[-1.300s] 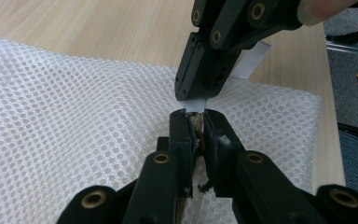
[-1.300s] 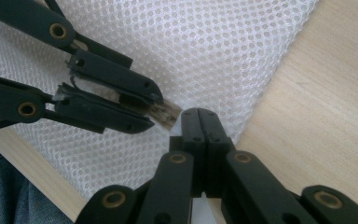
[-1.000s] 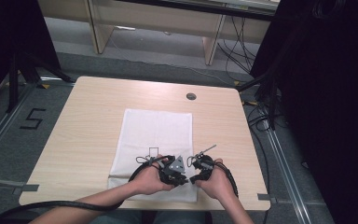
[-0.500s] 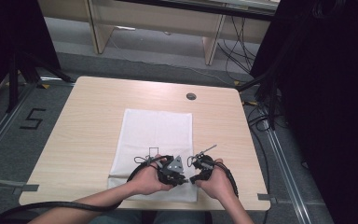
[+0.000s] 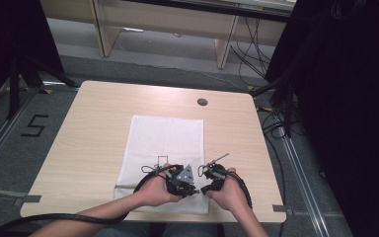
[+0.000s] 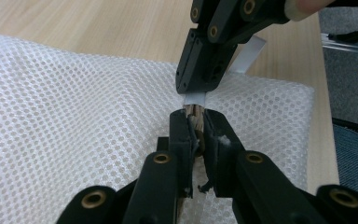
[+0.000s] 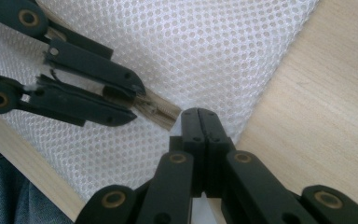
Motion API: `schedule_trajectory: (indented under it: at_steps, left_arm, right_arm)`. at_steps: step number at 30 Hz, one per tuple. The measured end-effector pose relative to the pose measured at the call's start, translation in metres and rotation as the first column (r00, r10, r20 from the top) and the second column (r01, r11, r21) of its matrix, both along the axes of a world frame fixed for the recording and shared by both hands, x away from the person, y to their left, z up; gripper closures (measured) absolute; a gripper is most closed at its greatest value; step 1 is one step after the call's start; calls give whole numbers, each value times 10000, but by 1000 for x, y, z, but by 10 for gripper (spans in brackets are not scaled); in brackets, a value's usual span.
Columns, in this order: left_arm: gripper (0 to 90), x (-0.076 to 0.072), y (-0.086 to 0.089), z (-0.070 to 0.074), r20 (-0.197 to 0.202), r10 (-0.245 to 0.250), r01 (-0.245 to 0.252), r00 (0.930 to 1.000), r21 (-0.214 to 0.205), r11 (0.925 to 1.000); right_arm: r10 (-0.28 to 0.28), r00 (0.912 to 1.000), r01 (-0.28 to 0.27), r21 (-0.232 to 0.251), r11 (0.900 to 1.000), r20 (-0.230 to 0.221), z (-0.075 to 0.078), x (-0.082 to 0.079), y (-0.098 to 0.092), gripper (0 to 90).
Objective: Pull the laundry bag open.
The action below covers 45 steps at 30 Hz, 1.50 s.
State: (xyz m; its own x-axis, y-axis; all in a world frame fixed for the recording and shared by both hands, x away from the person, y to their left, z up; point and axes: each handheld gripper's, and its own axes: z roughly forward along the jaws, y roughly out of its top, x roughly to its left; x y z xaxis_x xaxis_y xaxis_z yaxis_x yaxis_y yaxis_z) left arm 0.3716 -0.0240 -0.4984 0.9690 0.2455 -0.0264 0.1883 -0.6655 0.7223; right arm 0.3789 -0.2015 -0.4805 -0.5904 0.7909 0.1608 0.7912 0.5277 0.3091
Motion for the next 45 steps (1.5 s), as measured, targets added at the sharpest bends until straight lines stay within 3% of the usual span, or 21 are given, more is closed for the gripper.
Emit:
schedule_trajectory:
  at_steps: [4,6,7,18,19,21,45]
  left_arm:
    - [819,0,2,1,150,-97,96,9998,87,9999]
    - [819,-1,2,0,-130,79,-81,9999,-174,9998]
    - [819,0,3,0,34,27,-28,10000,100,9999]
    - [819,-1,9,2,-7,49,-49,10000,-8,10000]
    - [819,-1,10,2,104,32,-34,9999,150,9999]
    - [819,-1,11,2,22,37,-37,10000,-22,10000]
    - [819,0,17,1,18,63,-62,10000,-71,10000]
  right_arm:
    - [-35,10000,35,9,10000,-34,0,0,0,900]
    - [-13,10000,13,15,10000,-13,0,0,0,900]
    - [-16,10000,16,18,10000,-15,0,0,0,900]
    - [-39,10000,39,32,10000,-46,0,0,0,900]
    - [-38,10000,38,38,10000,-57,0,0,0,900]
    - [-42,10000,43,61,10000,-73,0,0,0,900]
    - [-9,10000,9,20,10000,4,0,0,0,900]
